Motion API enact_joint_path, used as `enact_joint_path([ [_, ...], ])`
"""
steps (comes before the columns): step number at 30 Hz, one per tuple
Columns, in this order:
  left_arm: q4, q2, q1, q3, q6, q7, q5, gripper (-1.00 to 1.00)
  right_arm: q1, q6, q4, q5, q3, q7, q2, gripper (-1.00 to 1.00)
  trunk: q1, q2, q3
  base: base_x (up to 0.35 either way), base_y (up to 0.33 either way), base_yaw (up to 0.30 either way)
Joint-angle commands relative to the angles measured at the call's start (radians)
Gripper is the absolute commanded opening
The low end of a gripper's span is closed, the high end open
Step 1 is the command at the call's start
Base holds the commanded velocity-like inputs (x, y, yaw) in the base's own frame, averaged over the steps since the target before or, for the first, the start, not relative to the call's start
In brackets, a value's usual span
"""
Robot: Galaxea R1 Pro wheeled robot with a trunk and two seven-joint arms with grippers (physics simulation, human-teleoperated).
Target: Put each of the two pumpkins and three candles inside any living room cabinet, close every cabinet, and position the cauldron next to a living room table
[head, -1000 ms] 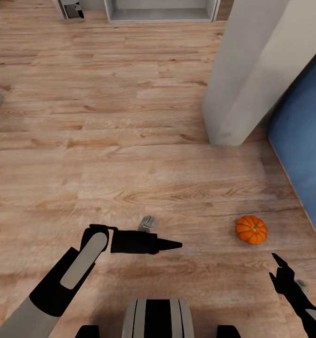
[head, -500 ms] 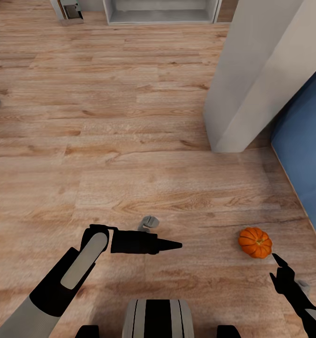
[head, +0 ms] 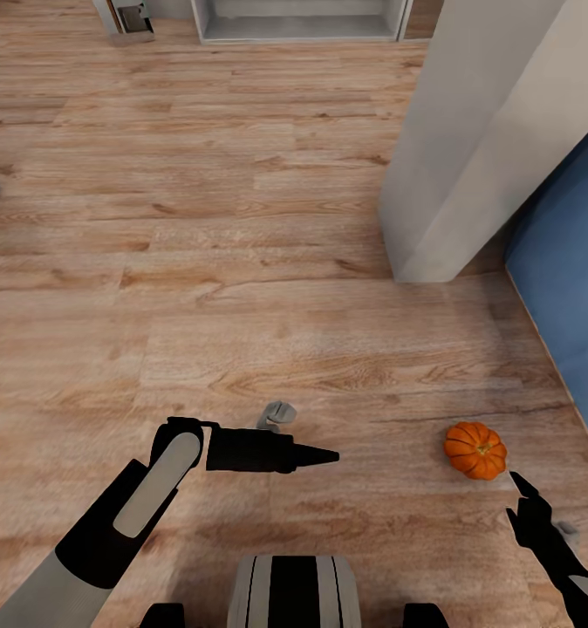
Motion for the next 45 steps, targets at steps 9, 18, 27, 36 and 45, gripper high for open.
enact_joint_path([
  [9, -0.001, 0.0, -0.001, -0.002, 0.001, -0.01, -0.008, 1.0, 0.0, 0.011, 0.035, -0.009, -0.003, 0.0, -0.004, 1.0, 0.0, 0.0, -0.004, 0.0, 0.0, 0.0],
  [18, -0.002, -0.001, -0.001, -0.003, 0.001, -0.01, -0.009, 1.0, 0.0, 0.009, 0.06, -0.008, -0.002, -0.001, -0.005, 1.0, 0.002, -0.002, -0.024, 0.0, 0.0, 0.0],
  [27, -0.003, 0.001, -0.001, -0.003, 0.001, -0.01, -0.008, 1.0, 0.0, -0.019, 0.061, -0.003, -0.002, 0.0, -0.004, 1.0, 0.003, -0.002, -0.032, 0.0, 0.0, 0.0],
  [36, -0.003, 0.0, -0.001, -0.005, 0.001, -0.01, -0.009, 1.0, 0.0, -0.061, 0.049, 0.002, 0.007, 0.003, -0.005, 1.0, 0.003, -0.002, -0.032, 0.0, 0.0, 0.0],
  [45, -0.003, -0.001, -0.001, -0.007, 0.001, -0.01, -0.009, 1.0, 0.0, -0.075, 0.037, 0.004, 0.01, 0.005, -0.012, 1.0, 0.003, -0.002, -0.032, 0.0, 0.0, 0.0],
])
